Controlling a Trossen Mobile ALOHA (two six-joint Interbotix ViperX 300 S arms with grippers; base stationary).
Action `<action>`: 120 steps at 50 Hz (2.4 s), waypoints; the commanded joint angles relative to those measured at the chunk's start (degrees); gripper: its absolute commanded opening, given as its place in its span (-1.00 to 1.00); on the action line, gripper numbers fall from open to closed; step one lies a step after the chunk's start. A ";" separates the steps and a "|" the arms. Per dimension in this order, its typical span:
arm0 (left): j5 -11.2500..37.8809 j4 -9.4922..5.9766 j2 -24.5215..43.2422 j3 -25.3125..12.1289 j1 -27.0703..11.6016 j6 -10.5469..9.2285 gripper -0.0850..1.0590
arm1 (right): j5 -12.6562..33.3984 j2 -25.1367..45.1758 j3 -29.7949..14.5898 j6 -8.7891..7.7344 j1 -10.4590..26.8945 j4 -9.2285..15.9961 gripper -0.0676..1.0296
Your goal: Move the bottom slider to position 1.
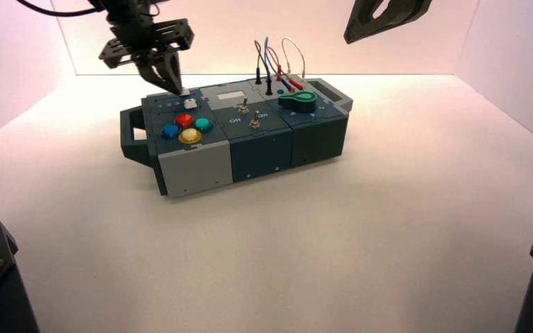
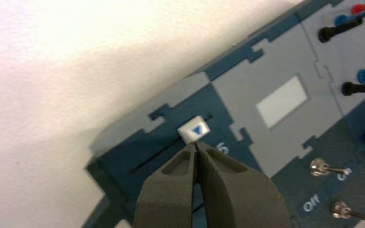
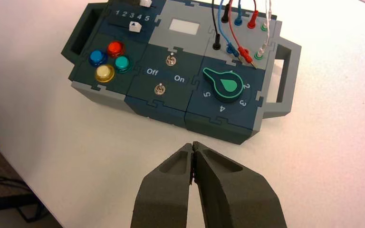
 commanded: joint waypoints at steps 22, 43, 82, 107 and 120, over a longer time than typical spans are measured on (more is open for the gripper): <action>3.52 -1.93 -1.14 -7.03 -4.66 -2.55 -0.91 | -1.32 0.53 -2.11 -0.35 -0.53 -0.35 -0.91; 2.20 1.58 2.90 -8.26 -4.66 -8.96 -0.91 | -1.41 0.26 -2.11 -0.26 -0.53 -0.62 -0.91; 11.25 24.96 2.99 -13.54 -6.06 -31.55 -0.91 | -1.58 0.44 -2.29 -0.26 -0.53 -0.62 -0.91; 10.46 22.76 4.66 -12.30 -6.15 -30.76 -0.91 | -1.58 0.44 -2.29 -0.26 -0.53 -1.14 -0.91; 10.46 22.94 4.75 -11.60 -6.15 -30.76 -0.91 | -1.58 0.35 -2.29 -0.26 -0.53 -1.41 -0.91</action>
